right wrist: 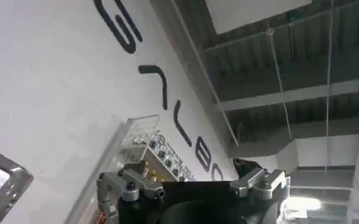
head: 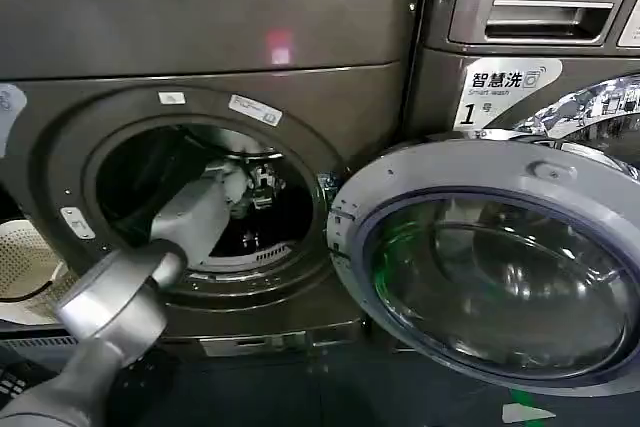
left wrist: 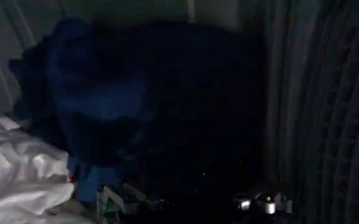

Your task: Grasp the clothes from the dryer.

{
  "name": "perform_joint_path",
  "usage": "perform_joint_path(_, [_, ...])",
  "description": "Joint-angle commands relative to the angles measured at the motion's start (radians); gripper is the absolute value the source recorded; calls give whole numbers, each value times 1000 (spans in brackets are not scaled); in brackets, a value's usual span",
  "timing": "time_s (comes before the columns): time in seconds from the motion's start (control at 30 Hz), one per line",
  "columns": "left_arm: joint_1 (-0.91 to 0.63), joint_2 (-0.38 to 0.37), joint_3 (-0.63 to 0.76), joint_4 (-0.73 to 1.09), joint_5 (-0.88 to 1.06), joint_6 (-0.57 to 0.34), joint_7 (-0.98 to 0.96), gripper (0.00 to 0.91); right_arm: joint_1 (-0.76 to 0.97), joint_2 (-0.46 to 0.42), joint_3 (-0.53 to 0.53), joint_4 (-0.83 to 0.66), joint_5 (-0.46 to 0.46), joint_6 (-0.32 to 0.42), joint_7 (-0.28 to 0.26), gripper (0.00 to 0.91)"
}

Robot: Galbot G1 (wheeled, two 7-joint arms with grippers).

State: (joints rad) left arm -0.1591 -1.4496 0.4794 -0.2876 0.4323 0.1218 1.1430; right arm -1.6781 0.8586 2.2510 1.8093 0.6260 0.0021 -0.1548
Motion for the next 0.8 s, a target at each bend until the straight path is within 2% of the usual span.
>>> perform_joint_path(0.03, [12, -5, 4, 12, 5, -9, 4, 546, 1, -2, -3, -2, -2, 2, -1, 907])
perform_joint_path(0.07, [13, -5, 4, 12, 7, -11, 6, 432, 2, -1, -4, -1, -2, 2, -1, 907])
perform_joint_path(0.1, [14, -5, 5, 13, 7, -12, 6, 387, 2, 0, -5, -1, -2, 2, -1, 907])
perform_joint_path(0.17, [16, -6, 5, 14, 8, -14, 8, 216, 2, -1, -6, -1, -2, 2, -1, 907])
perform_joint_path(0.3, [20, -8, 6, 16, 10, -16, 10, 137, 2, -4, -7, -6, -2, 3, -1, 907])
perform_joint_path(0.43, [23, -8, 6, 19, 13, -18, 13, 0, 3, -2, -9, -6, -3, 4, -2, 907])
perform_joint_path(0.7, [27, -7, -1, 18, 9, -32, 10, 0, 7, 4, -16, -9, -8, 8, -4, 907])
perform_joint_path(0.8, [34, -7, -45, 8, -22, -29, -59, 0, 10, 6, -16, -11, -10, 9, -4, 907])
